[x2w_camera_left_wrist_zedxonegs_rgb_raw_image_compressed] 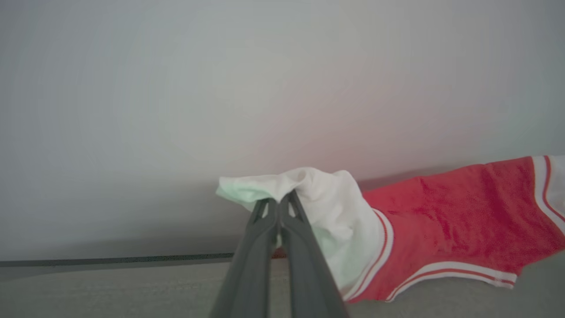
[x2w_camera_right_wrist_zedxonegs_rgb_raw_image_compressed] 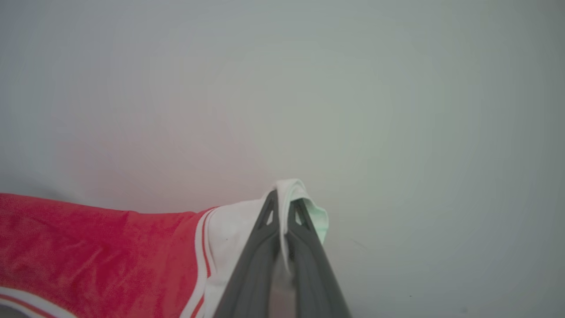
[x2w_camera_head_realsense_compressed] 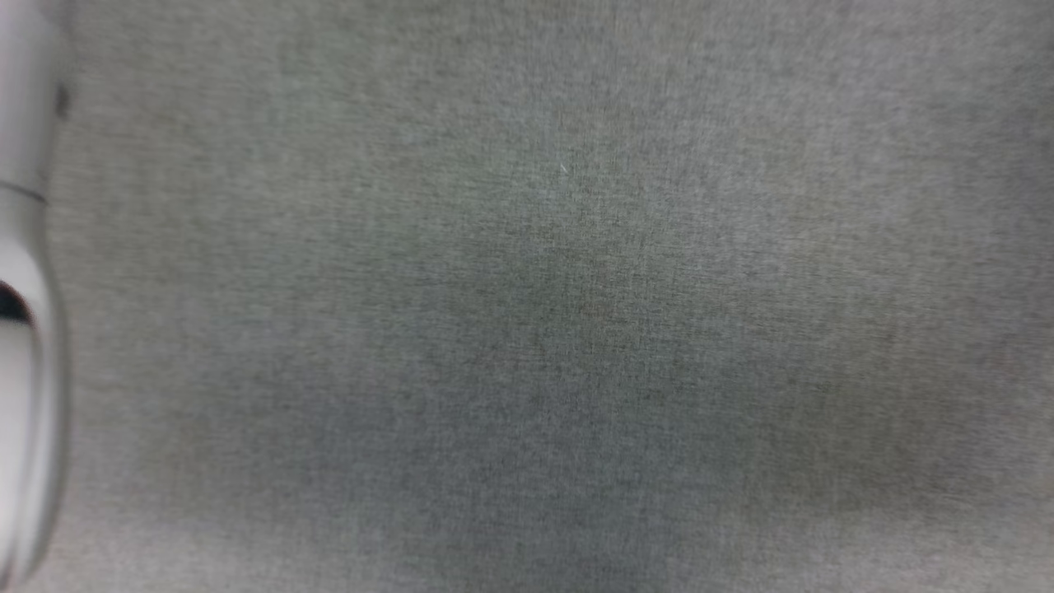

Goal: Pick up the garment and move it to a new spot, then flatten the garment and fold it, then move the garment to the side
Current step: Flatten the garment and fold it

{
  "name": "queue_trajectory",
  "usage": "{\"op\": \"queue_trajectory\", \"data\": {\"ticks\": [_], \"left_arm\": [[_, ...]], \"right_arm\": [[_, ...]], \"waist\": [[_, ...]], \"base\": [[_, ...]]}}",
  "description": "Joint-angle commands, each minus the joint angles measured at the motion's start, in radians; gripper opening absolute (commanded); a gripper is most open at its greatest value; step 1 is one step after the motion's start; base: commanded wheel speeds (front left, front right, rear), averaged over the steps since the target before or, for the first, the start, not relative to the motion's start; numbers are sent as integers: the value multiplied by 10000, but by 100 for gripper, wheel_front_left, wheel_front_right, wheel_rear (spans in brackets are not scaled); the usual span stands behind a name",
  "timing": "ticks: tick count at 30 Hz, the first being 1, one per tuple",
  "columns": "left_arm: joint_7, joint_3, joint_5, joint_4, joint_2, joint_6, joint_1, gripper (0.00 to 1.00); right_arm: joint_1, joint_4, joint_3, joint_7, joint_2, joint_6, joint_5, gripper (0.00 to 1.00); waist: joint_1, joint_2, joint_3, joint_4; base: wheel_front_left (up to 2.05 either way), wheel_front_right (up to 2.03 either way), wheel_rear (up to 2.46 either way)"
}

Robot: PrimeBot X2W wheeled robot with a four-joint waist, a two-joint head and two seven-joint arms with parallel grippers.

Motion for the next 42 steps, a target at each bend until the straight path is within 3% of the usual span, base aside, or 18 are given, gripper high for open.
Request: {"op": "queue_trajectory", "data": {"ticks": [1,6,15,21,25,29,34,42], "left_arm": [[16,-33,-82,-27,-8,-28,210,0],[788,-503,-619,-347,98,-27,1749,0],[1652,-1212,-1621,-1677,792,-29,4780,0],[1993,-1462,-2137,-2948,1515,-27,6937,0],[2125,-1477,-2426,-4174,2075,291,8480,0],[2278,-1521,-2678,-6047,2745,1003,10217,0],[2509,-1430,-3058,-8838,3828,2293,12373,0],[2598,-1186,-3439,-12524,5446,4446,14997,0]], "right_arm": [[182,17,102,65,-15,-8,184,0],[1462,-288,1175,1257,-340,-7,1616,0],[4439,-2215,2923,3747,-1630,-7,4033,0],[6833,-3932,3310,4762,-2590,-8,5146,0],[8504,-5067,3120,5298,-3144,-8,5610,0],[10188,-6099,2542,5878,-3618,-8,5836,0],[12304,-7493,1398,6772,-4022,-8,5710,0],[15743,-9933,-850,8713,-3783,-8,5250,0]], "waist": [[-1,0,-1056,59],[-1,0,-2468,128],[-1,0,-4929,160],[-1,0,-6273,194],[-1,0,-6940,265],[-1,0,-7398,354],[-1,0,-7704,472],[-1,0,-7611,589]], "base": [[0,0,0],[0,0,0],[0,0,0],[0,0,0],[0,0,0],[0,0,0],[0,0,0],[0,0,0]]}}
